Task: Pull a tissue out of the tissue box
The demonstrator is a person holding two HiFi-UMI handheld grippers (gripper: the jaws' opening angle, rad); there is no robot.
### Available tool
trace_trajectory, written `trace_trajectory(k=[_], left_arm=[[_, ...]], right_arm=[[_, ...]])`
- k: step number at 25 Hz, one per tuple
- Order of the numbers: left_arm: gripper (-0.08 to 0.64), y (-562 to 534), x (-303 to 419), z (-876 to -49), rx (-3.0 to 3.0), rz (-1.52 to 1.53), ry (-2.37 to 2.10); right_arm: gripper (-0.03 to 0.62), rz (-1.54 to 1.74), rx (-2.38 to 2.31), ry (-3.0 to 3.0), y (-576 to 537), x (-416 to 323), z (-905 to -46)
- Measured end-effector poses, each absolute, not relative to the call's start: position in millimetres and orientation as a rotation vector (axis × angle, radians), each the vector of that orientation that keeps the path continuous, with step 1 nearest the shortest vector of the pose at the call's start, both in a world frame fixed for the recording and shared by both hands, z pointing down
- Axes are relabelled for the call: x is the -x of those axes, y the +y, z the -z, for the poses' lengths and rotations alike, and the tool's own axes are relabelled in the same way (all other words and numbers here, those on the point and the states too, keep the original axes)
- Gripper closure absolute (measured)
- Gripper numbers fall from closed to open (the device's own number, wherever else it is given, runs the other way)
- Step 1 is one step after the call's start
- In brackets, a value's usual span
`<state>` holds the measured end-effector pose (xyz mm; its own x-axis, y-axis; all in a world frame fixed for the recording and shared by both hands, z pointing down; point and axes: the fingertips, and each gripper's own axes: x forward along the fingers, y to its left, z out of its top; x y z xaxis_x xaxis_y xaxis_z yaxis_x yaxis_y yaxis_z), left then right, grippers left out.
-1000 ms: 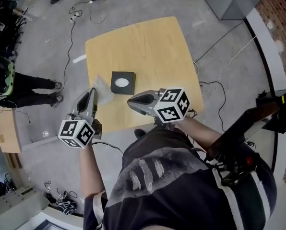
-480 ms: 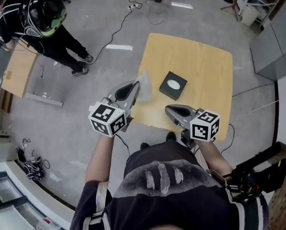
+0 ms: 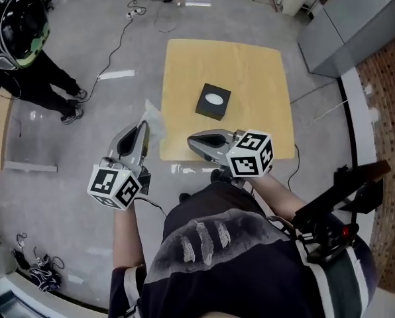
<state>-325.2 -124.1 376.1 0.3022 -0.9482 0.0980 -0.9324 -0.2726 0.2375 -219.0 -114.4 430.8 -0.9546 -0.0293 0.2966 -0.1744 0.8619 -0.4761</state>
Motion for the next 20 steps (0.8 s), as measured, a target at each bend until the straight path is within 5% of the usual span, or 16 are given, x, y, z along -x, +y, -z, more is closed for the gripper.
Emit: trace_trajectory(k=[20], left_arm=[[0.56,-71.5,251.7,-364.9,-2.417,0.047,-1.671]], right_arm=[[0.594,-0.724,-0.206,-2.805,-58.4,162.5,-409.2]])
